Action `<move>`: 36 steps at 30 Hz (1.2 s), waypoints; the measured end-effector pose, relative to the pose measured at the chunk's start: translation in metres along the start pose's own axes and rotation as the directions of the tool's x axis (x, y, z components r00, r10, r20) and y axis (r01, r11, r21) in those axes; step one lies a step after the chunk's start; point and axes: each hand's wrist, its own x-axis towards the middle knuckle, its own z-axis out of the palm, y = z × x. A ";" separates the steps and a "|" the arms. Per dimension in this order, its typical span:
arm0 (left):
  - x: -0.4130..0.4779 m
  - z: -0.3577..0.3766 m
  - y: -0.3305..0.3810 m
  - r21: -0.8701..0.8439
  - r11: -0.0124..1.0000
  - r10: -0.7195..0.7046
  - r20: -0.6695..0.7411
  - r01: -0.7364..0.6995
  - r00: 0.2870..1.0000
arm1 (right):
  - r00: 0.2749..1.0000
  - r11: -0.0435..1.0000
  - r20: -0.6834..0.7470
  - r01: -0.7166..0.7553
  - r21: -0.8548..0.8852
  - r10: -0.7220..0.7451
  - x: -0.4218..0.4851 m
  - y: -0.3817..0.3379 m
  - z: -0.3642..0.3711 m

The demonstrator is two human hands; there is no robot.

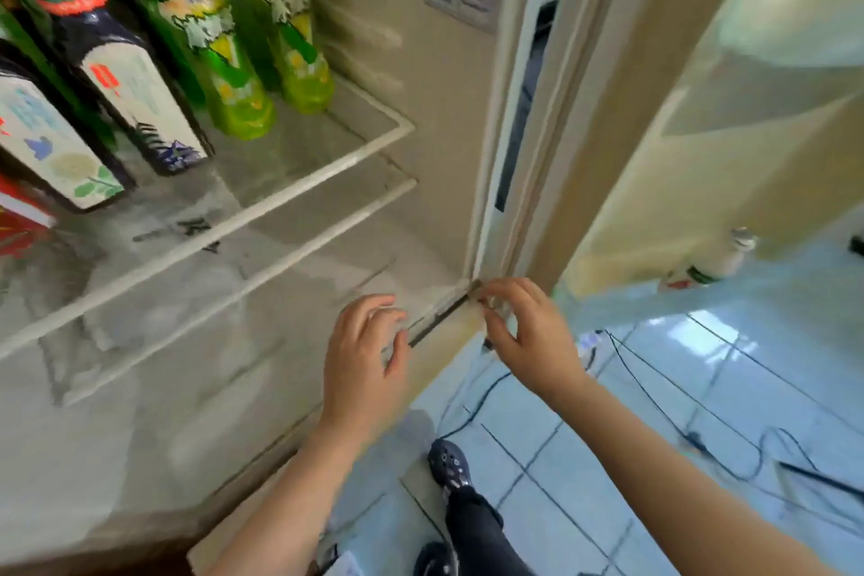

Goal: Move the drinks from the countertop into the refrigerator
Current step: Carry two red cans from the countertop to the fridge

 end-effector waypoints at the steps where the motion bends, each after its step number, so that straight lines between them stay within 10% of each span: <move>1: -0.011 0.019 0.005 -0.033 0.999 -0.019 0.114 0.023 0.993 | 0.995 0.995 0.007 -0.098 -0.023 0.098 -0.029 0.019 -0.005; 4: -0.046 0.076 0.025 -0.055 0.994 -0.054 0.541 0.099 0.839 | 0.898 0.893 0.019 -0.436 -0.113 0.440 -0.124 0.072 -0.022; 7: -0.090 0.119 0.049 0.048 0.986 -0.132 0.818 0.162 0.561 | 0.653 0.655 0.071 -0.740 -0.153 0.754 -0.229 0.110 -0.043; 13: -0.179 0.169 0.084 0.189 0.977 -0.187 0.982 -0.100 0.029 | 0.081 0.087 0.098 -0.994 -0.066 0.992 -0.429 0.117 -0.053; 16: -0.214 0.181 0.100 0.207 0.952 -0.238 0.964 -0.223 -0.121 | -0.109 -0.111 0.124 -0.994 0.004 0.986 -0.512 0.098 -0.040; 24: -0.289 0.227 0.214 0.160 0.890 -0.267 0.942 -0.428 -0.202 | -0.362 -0.413 0.251 -0.889 0.195 0.898 -0.677 0.070 -0.041; 36: -0.437 0.318 0.484 -0.085 0.854 -0.082 0.952 -0.513 -0.294 | -0.382 -0.411 0.152 -0.832 0.372 0.912 -0.860 0.170 -0.184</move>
